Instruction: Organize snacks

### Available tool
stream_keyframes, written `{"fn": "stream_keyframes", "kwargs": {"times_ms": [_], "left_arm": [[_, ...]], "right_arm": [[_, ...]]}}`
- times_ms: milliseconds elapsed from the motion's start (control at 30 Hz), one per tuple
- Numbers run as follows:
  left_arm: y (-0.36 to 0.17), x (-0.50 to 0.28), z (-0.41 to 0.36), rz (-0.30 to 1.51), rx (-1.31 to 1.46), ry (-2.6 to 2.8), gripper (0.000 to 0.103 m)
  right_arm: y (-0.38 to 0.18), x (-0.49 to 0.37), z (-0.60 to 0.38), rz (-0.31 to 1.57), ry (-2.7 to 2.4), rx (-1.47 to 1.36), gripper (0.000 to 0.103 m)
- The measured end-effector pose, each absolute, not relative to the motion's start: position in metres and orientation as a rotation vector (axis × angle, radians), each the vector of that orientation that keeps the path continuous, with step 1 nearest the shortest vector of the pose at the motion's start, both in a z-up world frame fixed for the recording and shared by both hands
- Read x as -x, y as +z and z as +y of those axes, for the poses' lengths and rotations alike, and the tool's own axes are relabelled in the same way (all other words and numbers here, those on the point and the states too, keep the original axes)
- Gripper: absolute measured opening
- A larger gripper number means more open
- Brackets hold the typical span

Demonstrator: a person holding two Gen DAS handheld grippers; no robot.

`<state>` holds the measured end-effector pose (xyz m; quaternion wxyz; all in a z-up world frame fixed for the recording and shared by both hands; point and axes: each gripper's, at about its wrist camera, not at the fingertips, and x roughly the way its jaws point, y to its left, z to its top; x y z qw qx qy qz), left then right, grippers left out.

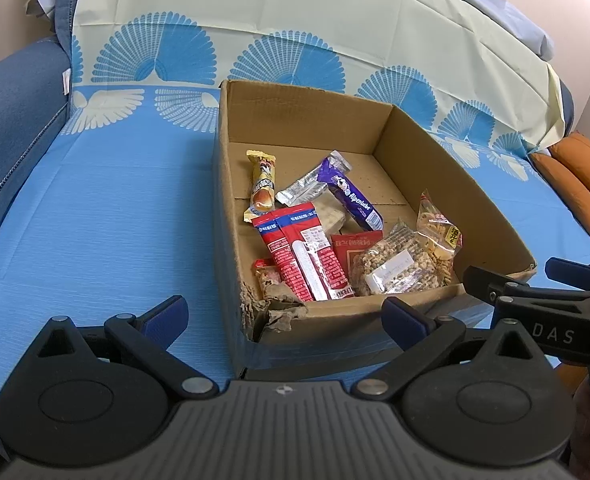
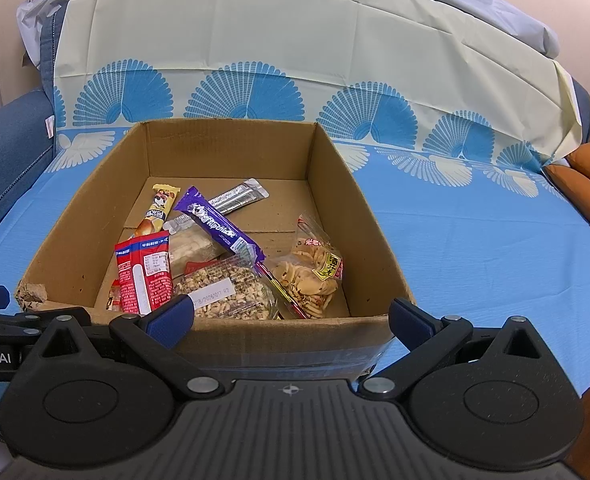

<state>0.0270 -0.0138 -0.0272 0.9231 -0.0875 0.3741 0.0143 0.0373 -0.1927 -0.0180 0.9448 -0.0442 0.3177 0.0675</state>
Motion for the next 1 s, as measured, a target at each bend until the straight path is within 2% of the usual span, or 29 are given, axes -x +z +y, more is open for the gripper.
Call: {"fn": "stream_keyframes", "kwargs": {"times_ms": [1000], "left_arm": [[-0.0274, -0.0305, -0.0201, 0.763, 0.18, -0.01, 0.103]], "right_arm": [[-0.0168, -0.0399, -0.1988, 0.646, 0.145, 0.081, 0.102]]}}
